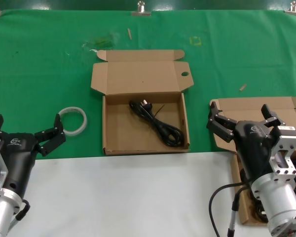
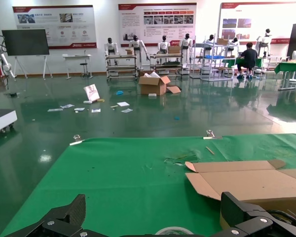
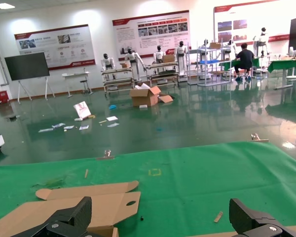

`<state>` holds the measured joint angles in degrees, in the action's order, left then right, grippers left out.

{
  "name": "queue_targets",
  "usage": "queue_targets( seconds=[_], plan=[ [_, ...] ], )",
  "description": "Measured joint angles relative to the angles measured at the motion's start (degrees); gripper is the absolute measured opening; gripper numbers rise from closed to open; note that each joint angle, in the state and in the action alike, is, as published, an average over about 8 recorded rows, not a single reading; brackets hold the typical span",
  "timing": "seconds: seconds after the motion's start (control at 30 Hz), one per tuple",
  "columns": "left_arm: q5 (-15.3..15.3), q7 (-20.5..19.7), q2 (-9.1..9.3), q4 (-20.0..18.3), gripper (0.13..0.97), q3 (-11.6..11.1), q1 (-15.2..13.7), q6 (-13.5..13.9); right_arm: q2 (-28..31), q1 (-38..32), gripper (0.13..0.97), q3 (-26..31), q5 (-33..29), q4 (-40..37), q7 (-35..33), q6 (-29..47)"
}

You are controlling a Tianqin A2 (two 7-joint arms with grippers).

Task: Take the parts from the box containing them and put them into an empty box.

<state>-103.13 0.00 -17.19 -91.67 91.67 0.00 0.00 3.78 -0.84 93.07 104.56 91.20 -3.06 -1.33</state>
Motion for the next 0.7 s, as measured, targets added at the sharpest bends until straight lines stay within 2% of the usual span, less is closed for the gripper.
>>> queue_targets(
  seconds=[0.7],
  plan=[
    [0.0,0.0,0.0,0.0,0.965,0.0,0.0,0.0,0.0,0.0,0.966,0.0,0.0,0.0,0.0,0.0]
  ],
)
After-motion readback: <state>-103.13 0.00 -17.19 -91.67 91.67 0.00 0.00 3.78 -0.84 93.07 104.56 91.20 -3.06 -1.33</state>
